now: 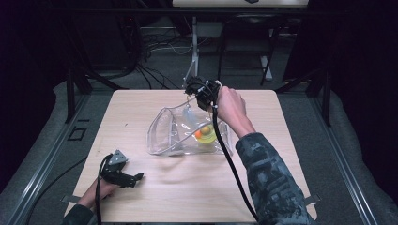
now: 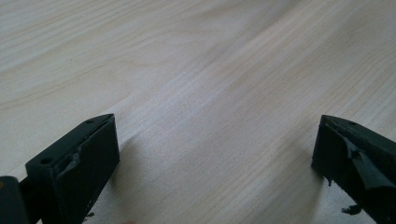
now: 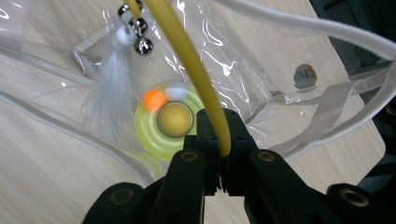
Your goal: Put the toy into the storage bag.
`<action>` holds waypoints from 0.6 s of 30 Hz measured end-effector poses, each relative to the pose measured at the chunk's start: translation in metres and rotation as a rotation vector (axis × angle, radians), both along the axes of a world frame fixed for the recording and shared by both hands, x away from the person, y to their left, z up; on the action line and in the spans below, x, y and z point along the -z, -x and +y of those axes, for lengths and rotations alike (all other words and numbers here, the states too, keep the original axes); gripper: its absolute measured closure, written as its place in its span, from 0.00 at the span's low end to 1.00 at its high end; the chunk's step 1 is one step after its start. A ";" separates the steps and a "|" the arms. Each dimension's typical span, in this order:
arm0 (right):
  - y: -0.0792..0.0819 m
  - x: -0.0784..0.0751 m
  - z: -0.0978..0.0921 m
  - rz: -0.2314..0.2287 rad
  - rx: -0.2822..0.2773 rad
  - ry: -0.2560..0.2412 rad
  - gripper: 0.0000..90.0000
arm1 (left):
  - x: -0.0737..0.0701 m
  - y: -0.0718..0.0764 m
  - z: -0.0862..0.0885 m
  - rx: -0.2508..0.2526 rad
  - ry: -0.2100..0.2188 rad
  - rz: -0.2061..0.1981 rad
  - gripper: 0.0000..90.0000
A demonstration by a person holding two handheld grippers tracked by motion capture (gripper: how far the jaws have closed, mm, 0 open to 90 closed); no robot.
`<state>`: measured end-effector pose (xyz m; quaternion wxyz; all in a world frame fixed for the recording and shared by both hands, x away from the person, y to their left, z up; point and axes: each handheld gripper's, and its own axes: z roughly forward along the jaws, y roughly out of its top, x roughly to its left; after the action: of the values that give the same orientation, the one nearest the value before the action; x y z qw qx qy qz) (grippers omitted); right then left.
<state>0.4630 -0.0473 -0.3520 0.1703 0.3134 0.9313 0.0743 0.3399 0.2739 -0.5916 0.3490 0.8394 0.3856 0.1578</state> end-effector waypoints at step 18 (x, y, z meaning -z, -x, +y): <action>-0.004 0.024 0.000 0.056 0.033 0.053 0.97 | 0.000 0.000 0.000 0.000 0.000 0.000 0.00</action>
<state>0.4668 -0.0470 -0.3765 0.1538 0.3259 0.9320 0.0379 0.3399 0.2739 -0.5916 0.3489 0.8395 0.3855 0.1578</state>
